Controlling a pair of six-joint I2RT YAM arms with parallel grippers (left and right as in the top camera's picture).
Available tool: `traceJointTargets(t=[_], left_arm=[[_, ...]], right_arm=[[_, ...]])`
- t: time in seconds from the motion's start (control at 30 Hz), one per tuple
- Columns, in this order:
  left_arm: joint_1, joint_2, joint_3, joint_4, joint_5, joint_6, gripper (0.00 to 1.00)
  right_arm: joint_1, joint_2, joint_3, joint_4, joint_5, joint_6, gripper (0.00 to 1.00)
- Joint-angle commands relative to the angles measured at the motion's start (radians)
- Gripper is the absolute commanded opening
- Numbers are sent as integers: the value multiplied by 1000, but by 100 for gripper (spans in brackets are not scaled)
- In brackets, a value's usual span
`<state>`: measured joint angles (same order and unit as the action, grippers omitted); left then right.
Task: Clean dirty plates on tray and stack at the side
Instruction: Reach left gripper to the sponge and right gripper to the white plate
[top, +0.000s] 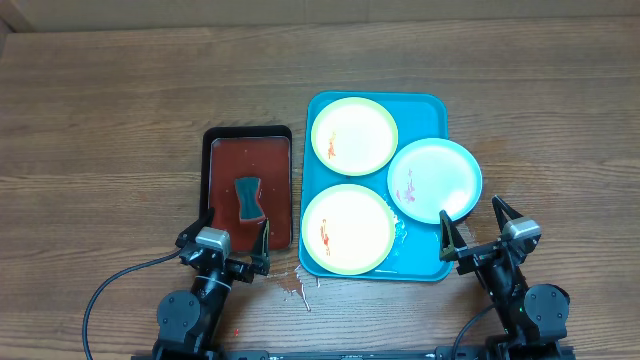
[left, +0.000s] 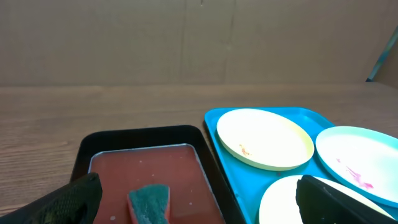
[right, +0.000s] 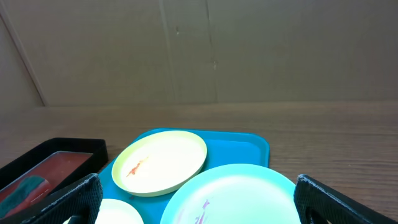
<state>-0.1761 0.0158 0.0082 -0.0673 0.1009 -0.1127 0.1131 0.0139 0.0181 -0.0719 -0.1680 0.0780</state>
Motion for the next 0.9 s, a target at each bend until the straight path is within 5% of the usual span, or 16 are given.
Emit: traceJointTargets(t=[0.0,0.23,0.43,0.6,0.87], left_arm=[[8,-1,-3,-2,1,-15,100],[8,-1,19,64,76,-27,100],[8,44,176,-29,68,-34,100],[8,237,434,-233,45,-34,100],[8,779,1035,-725,136,-34,100]], right_arm=[[5,-9,-10,4,10,0,100],[5,-9,-3,37,-111,56,100],[5,7,138,5,-174,55,100],[5,155,404,-166,-174,55,100],[5,656,1004,-708,-174,4,100]])
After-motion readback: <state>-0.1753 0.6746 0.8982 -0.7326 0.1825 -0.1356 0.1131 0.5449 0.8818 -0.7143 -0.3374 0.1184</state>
